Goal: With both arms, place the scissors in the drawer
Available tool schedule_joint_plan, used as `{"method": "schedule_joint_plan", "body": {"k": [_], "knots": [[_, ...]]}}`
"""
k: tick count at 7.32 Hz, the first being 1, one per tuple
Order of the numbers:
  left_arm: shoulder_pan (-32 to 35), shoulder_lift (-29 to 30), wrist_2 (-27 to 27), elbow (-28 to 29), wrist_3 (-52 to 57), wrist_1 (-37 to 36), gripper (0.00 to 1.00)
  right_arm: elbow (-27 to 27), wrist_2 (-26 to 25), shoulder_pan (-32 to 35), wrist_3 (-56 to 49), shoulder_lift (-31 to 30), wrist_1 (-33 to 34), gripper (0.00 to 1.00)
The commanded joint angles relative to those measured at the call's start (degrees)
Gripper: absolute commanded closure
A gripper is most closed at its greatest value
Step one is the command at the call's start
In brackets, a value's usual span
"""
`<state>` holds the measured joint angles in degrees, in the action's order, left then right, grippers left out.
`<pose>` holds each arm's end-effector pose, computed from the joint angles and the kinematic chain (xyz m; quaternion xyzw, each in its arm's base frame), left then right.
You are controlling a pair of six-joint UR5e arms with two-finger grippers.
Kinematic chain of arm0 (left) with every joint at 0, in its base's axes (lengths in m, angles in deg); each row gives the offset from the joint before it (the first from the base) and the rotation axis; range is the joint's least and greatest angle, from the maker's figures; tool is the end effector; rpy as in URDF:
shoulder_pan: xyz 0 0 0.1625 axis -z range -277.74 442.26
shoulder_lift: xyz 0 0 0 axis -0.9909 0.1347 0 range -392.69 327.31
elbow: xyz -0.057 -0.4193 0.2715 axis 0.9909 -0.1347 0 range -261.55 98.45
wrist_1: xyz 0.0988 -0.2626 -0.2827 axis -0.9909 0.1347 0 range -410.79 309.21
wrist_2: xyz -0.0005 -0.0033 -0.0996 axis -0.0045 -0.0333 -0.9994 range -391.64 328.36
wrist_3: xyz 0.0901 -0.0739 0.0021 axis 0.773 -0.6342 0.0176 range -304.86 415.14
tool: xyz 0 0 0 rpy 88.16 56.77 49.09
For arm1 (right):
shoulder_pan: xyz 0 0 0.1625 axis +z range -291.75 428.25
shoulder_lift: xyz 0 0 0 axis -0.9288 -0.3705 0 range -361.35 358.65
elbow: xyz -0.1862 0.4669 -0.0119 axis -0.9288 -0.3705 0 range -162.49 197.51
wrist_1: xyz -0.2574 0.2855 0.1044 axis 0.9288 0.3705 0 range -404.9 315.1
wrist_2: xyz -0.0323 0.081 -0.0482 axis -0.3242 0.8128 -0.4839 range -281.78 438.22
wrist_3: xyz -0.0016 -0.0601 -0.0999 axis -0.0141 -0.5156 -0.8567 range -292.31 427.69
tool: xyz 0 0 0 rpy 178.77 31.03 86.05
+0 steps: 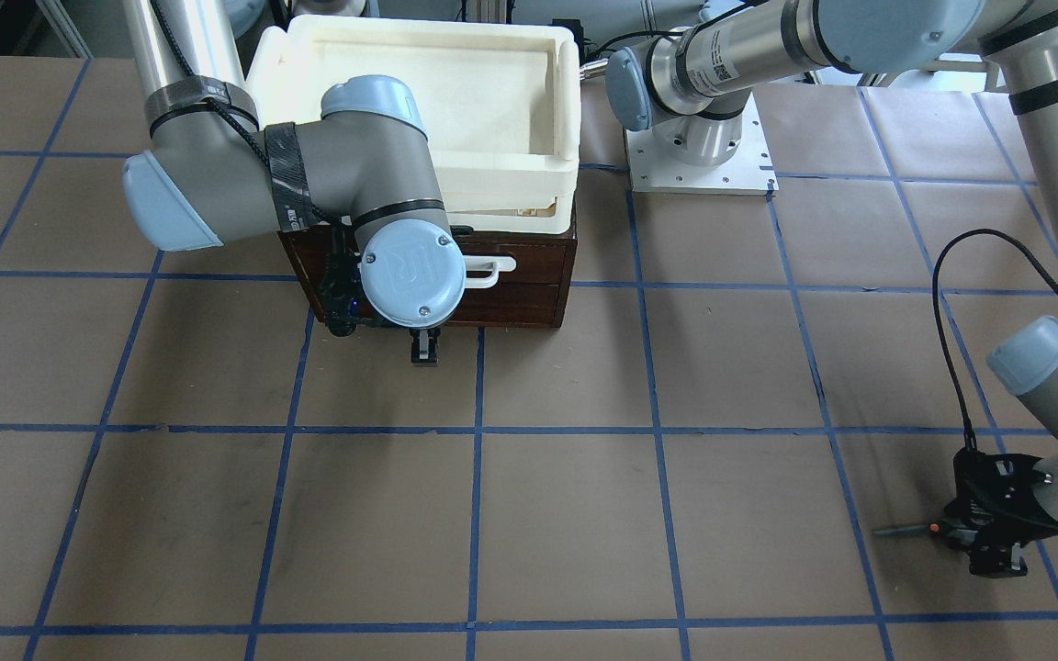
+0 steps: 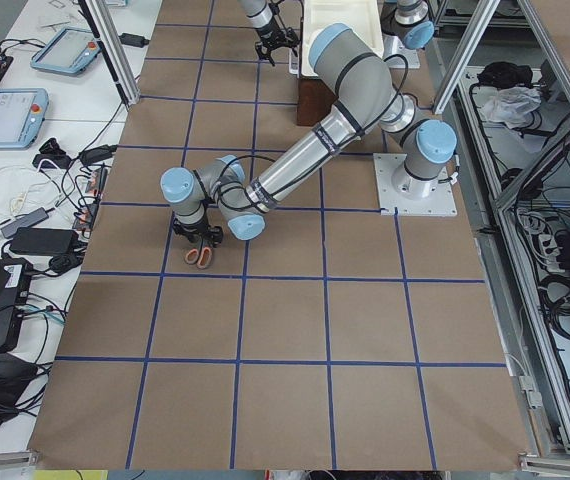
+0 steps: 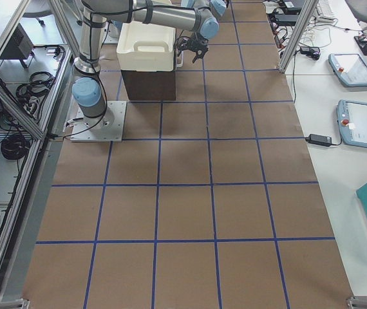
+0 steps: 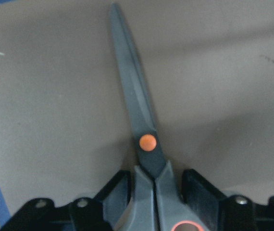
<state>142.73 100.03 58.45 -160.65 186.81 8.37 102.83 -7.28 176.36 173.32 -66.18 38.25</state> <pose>0.2576 -0.7248 0.2158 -0.7779 -0.6284 -0.0021 0.0083 0.3220 -0.5266 0.3371 -0.6782 -0.6948 -0.1450 0.1902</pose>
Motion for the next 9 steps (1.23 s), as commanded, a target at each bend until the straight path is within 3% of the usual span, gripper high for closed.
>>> {"method": "schedule_joint_plan", "body": {"k": [1,6,9], "knots": [[0.0,-0.1,0.0,0.0,0.1,-0.7,0.71,0.0,0.1,0.0,-0.2,0.3,0.1,0.0],[1.0,-4.2,-1.7,0.0,-0.9,0.4,0.92,0.1,-0.2,0.1,-1.5,1.9,3.8,0.0],[4.3,-10.2,-1.1,0.0,-2.8,7.5,0.95,-0.5,-1.0,0.1,-4.3,1.5,6.6,0.0]]}}
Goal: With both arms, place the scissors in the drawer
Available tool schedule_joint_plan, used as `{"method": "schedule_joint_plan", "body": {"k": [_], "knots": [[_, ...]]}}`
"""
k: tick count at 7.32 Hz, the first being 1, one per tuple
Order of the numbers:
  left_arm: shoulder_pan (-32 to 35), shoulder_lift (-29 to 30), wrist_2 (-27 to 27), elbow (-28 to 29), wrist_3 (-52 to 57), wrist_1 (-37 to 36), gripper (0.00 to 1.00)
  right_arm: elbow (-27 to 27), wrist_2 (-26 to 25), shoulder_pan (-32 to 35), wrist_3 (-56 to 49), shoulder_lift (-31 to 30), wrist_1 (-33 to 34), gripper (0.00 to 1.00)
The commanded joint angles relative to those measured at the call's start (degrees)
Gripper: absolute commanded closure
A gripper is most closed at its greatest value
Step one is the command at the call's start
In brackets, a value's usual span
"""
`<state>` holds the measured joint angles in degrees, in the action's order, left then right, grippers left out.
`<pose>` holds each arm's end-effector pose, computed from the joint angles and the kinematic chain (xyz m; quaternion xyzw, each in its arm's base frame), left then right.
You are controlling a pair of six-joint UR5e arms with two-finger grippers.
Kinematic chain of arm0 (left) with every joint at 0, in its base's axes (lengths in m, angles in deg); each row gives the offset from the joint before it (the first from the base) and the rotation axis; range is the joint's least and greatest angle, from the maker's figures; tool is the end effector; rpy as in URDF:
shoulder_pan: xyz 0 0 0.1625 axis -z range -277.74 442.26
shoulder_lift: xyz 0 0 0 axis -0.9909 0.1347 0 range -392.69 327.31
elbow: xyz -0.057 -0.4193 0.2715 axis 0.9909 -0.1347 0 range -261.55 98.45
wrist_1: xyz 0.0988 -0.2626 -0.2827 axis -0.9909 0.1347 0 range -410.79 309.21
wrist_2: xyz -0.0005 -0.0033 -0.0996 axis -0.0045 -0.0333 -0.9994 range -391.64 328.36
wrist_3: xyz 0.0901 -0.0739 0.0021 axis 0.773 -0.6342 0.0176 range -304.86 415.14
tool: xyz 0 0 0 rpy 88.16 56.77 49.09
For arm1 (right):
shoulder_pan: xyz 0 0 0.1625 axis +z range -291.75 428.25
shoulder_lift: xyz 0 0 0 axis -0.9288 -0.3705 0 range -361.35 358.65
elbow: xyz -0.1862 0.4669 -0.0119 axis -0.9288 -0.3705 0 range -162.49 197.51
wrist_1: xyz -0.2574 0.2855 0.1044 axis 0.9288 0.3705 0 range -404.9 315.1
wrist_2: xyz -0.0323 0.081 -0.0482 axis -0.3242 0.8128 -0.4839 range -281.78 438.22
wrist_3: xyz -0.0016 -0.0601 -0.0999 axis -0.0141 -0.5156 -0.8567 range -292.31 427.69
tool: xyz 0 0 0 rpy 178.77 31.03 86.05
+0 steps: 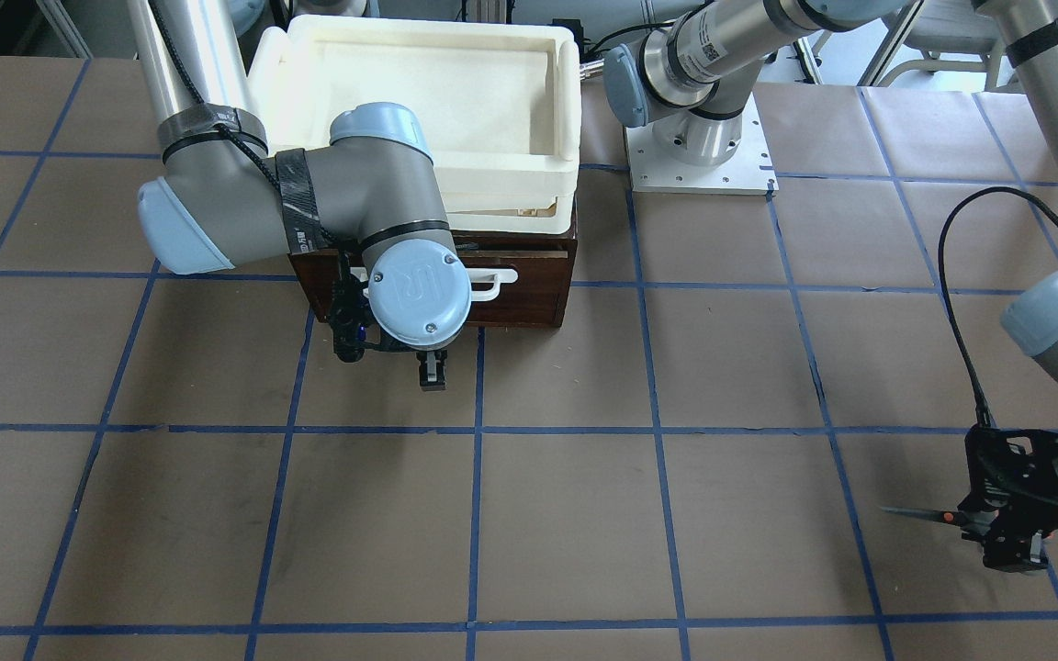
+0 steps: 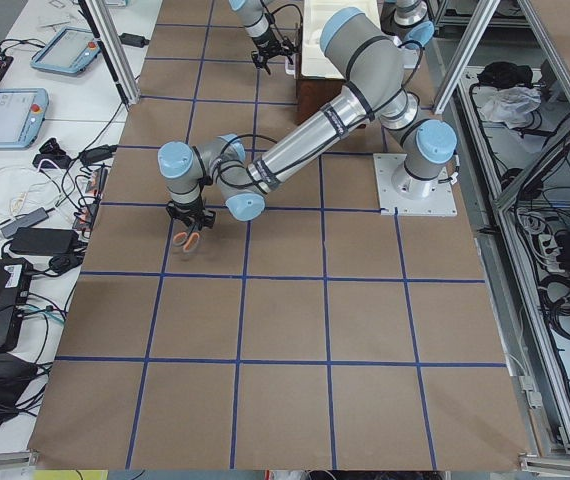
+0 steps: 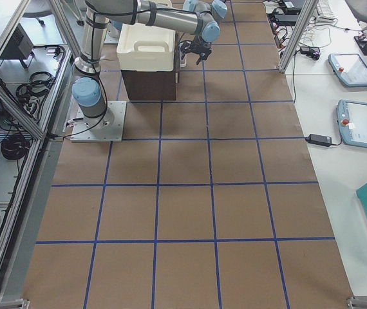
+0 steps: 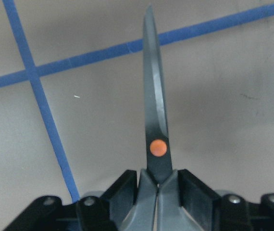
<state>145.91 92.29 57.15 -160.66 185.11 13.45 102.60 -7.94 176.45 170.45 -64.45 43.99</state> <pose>0.2041 -0.7178 0.3078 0.7859 0.6181 -0.0134 0.0121 0.3281 -0.5465 0.3242 -0.6637 -0.7200 -0.1272 0.1579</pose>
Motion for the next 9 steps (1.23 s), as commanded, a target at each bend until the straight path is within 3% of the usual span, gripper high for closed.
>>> {"method": "schedule_joint_plan", "body": {"k": [1,9], "knots": [[1.8,-3.7,0.2,0.0,-1.1,3.0,0.95,-0.8,-0.2,0.0,-2.6,0.0,2.8,0.0],[8.2,-13.5,0.4,0.0,-6.1,15.4,0.99,-6.6,-0.3,-0.3,-6.3,3.5,5.2,0.0]]}}
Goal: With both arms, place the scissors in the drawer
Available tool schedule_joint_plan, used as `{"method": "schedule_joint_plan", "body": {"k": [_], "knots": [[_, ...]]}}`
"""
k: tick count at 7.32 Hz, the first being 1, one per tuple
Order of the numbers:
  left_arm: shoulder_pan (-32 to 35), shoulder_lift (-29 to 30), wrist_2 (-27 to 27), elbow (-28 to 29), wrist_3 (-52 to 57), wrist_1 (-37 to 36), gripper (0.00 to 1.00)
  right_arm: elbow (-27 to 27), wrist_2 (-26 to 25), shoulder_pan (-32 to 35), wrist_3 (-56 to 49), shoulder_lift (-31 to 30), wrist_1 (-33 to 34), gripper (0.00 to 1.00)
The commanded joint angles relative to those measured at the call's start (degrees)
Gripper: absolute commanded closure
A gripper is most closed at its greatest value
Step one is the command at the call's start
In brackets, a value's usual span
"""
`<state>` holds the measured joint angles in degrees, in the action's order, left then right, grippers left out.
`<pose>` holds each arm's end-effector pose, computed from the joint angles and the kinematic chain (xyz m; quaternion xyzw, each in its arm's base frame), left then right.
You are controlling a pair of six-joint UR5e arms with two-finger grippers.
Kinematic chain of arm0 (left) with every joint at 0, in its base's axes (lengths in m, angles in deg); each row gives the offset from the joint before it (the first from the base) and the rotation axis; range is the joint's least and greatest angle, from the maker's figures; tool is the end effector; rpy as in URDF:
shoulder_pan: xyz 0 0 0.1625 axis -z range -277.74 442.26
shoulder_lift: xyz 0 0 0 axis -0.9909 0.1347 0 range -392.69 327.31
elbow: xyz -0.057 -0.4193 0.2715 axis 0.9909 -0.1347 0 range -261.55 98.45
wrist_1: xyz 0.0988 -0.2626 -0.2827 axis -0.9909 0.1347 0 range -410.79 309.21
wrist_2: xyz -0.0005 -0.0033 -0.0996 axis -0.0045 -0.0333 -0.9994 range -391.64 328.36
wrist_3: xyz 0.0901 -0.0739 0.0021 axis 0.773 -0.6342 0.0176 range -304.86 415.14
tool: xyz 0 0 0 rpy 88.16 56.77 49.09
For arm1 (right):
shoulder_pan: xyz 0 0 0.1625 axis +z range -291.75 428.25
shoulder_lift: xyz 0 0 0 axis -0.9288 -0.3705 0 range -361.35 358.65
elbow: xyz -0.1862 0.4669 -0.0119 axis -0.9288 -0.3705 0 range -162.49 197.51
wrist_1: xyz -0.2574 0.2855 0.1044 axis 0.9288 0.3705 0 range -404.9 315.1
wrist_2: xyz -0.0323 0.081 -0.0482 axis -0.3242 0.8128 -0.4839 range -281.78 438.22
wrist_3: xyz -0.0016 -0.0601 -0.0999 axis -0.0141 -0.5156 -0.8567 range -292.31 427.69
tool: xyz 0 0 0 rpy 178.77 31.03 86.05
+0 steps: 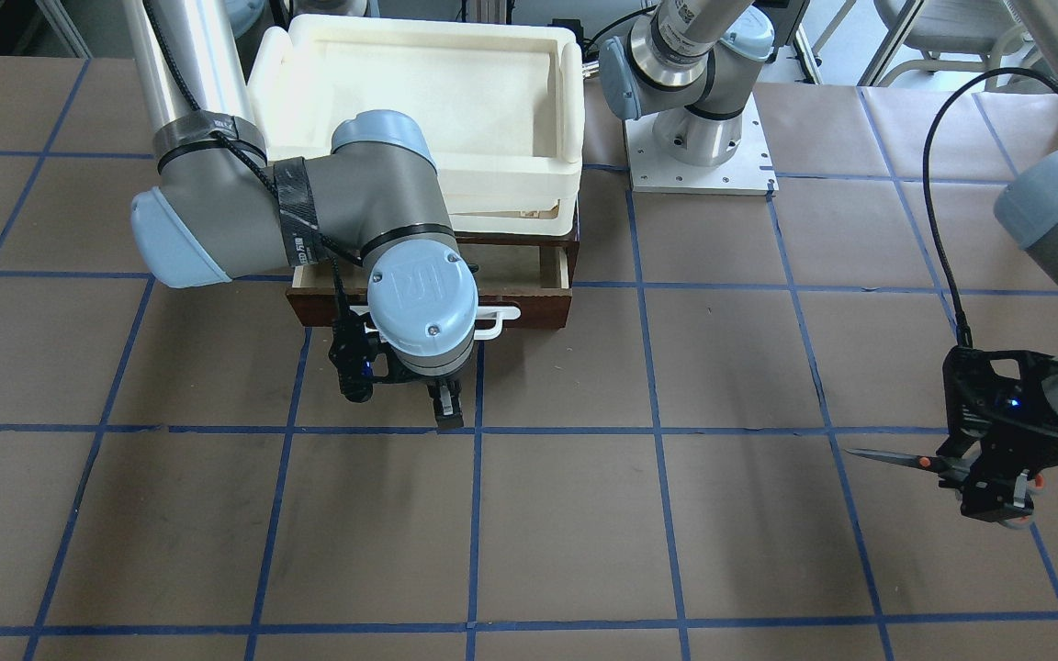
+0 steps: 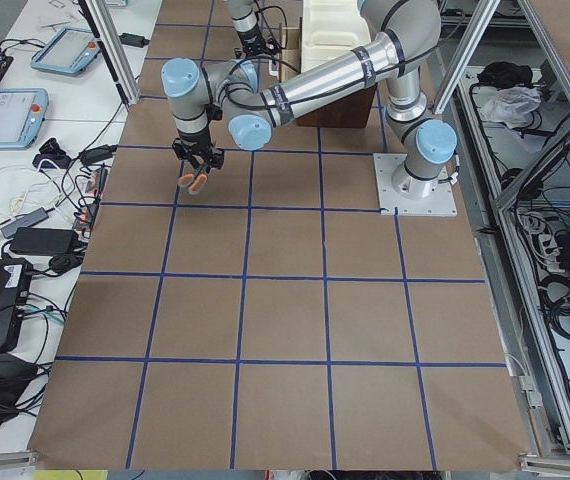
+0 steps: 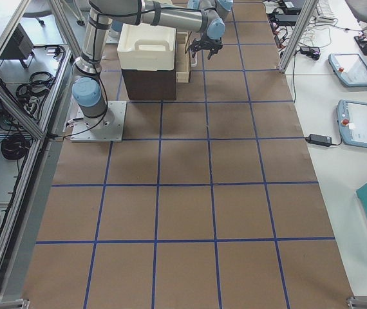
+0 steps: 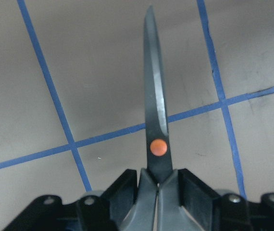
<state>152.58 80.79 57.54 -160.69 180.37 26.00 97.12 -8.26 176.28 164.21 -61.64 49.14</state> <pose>0.0977 -0.6738 0.4262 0.7962 0.6049 -0.0084 0.0028 0.3405 -0.5926 0.3364 -0.6299 -0.7646 -0.0974 0.0953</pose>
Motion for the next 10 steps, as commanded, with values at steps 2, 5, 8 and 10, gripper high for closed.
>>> {"method": "schedule_joint_plan", "body": {"k": [2,5,8,10], "knots": [[4.6,-5.4,0.0,-0.1,-3.7,6.4,0.99,-2.2,0.0,-0.4,-0.2,0.8,0.2,0.0],[8.3,-9.1,0.2,-0.1,-9.6,10.3,0.99,-2.6,0.0,-0.7,-3.1,0.9,0.2,0.0],[8.4,-9.9,0.2,-1.6,-9.6,10.0,0.99,-3.4,0.2,-1.6,-4.8,1.2,0.7,0.0],[8.4,-10.0,0.2,-1.7,-9.7,10.4,0.99,-5.9,0.2,-1.6,-4.8,3.1,0.6,0.0]]}}
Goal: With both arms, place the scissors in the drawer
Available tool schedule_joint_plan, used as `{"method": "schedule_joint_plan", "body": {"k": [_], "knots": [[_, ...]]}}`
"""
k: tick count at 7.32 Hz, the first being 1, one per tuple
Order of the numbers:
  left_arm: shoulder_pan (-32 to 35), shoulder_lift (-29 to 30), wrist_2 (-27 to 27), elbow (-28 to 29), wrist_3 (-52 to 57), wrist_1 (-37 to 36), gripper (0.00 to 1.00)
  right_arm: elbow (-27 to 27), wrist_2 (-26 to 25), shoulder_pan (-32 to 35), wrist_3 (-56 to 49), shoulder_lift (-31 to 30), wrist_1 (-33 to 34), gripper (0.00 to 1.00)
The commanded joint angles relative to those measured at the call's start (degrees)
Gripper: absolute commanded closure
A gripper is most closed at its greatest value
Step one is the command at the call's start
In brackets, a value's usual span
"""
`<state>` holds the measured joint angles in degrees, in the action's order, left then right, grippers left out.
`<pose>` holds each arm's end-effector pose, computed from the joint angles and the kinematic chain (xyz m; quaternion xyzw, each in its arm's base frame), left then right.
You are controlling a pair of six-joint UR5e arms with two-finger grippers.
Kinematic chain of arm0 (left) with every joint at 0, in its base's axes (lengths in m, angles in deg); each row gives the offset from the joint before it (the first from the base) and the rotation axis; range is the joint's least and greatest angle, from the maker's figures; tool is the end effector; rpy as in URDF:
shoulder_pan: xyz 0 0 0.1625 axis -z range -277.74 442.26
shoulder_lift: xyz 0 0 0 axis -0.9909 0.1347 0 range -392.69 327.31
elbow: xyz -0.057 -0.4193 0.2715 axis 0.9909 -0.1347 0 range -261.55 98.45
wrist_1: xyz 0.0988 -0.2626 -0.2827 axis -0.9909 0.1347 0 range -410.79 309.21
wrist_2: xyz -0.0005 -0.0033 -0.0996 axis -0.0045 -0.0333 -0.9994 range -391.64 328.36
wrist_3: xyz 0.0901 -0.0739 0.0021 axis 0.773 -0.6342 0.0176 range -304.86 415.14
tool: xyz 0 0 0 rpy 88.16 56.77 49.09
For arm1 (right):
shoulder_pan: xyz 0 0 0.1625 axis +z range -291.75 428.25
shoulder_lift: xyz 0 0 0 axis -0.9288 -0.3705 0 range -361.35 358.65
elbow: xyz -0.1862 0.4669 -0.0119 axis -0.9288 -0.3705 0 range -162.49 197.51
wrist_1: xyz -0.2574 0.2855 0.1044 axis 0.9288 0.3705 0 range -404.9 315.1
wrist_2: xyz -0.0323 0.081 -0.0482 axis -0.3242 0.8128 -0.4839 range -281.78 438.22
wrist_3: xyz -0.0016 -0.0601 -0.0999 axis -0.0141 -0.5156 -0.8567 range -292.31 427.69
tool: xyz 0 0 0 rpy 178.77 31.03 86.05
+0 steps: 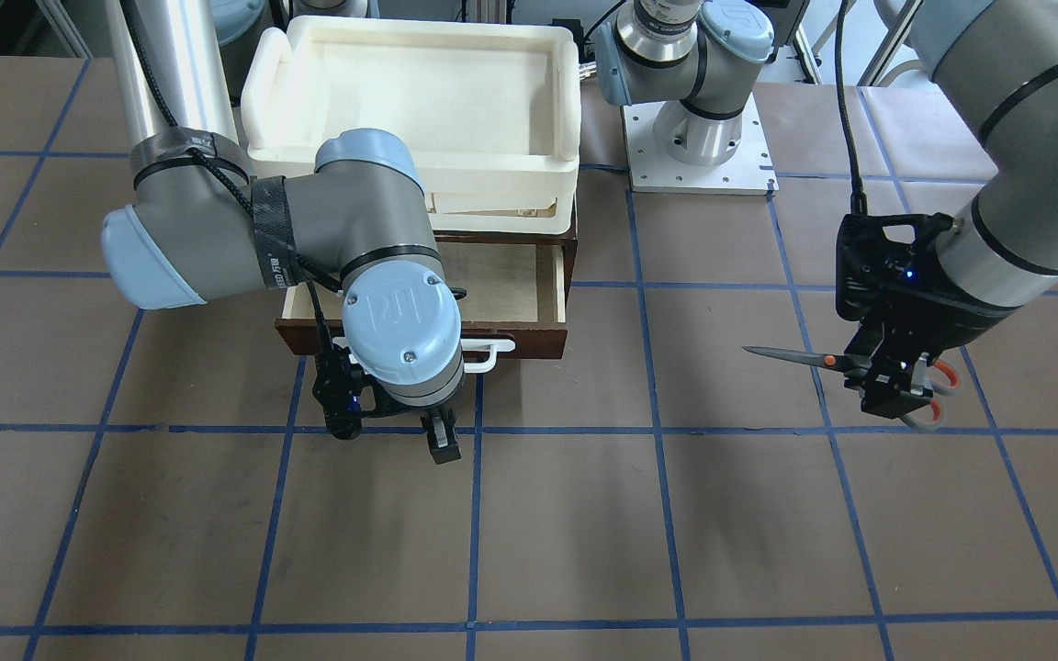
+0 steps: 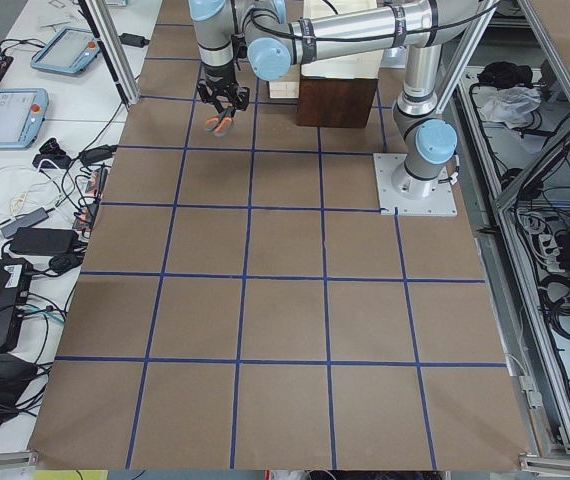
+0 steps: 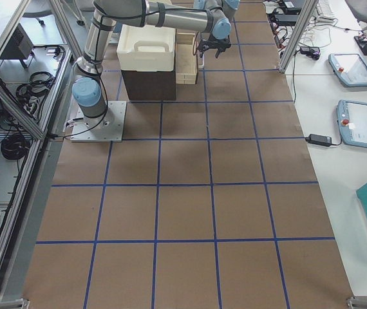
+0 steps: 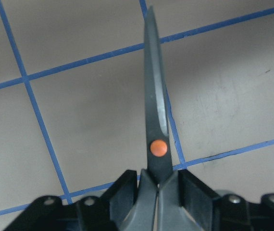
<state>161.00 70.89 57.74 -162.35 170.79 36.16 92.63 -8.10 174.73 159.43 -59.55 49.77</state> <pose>-0.0169 -0.6041 0.5038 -0.7900 -0.6130 -0.0003 0.0128 0.3325 -0.6283 0.3456 -0.6095 -0.7850 -0.0884 0.0677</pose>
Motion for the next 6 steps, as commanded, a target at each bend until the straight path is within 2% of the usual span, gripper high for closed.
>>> {"method": "schedule_joint_plan", "body": {"k": [1,6], "knots": [[0.0,0.0,0.0,-0.2,0.0,0.0,0.99,-2.1,0.1,0.0,-0.1,1.4,0.0,0.0],[0.0,0.0,-0.1,-0.2,0.2,-0.2,0.99,-2.8,0.0,-0.2,-1.6,2.2,0.5,0.0]]}}
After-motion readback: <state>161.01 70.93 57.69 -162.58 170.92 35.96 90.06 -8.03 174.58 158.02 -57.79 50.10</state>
